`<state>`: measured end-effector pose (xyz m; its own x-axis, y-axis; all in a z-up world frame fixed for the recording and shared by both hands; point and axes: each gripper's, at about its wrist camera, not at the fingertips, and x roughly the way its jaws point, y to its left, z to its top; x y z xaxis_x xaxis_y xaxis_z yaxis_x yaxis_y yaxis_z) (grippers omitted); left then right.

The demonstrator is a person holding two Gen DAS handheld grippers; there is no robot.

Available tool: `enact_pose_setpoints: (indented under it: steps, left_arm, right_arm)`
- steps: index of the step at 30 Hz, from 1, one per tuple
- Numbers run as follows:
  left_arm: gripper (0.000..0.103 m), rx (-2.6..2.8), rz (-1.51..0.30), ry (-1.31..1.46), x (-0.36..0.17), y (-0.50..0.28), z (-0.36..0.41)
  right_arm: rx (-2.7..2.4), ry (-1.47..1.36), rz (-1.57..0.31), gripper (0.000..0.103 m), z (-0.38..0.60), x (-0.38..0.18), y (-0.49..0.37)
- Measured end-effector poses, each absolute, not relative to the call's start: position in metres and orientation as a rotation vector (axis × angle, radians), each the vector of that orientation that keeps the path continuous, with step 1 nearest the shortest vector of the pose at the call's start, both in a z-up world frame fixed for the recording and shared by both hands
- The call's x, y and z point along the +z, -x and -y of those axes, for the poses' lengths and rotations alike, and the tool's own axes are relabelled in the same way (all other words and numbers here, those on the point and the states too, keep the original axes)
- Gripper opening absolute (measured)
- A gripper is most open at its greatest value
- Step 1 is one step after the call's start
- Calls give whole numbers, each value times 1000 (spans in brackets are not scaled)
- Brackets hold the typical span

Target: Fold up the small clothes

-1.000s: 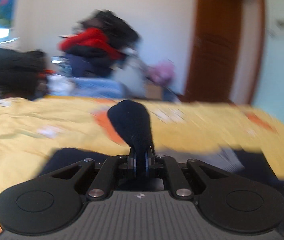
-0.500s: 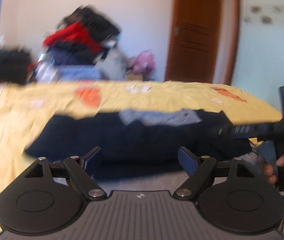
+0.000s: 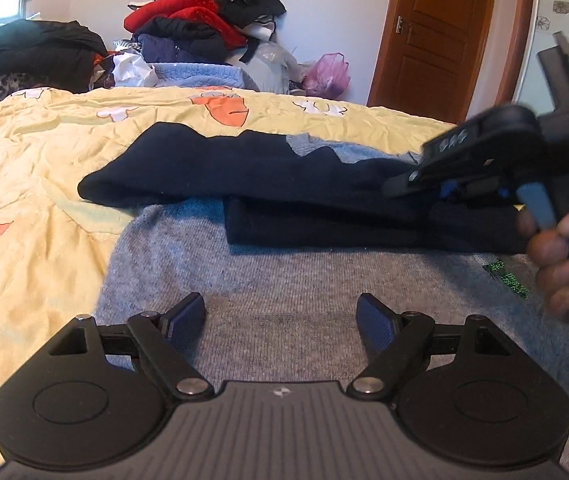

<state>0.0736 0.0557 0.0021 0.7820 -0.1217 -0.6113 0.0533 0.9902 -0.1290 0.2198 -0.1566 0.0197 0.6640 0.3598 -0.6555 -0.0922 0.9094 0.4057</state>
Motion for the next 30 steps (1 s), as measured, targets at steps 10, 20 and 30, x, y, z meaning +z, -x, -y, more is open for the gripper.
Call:
enact_pose_setpoints:
  steps: [10, 20, 30]
  left_arm:
    - [89, -106, -666, 121, 2, -75, -56]
    - [90, -89, -627, 73, 13, -71, -50]
    - [91, -73, -607, -25, 36, -202, -33]
  right_arm:
    - [104, -118, -730, 20, 237, 57, -202]
    - [-103, -18, -613, 61, 245, 38, -187]
    - [40, -137, -671, 59, 219, 36, -224]
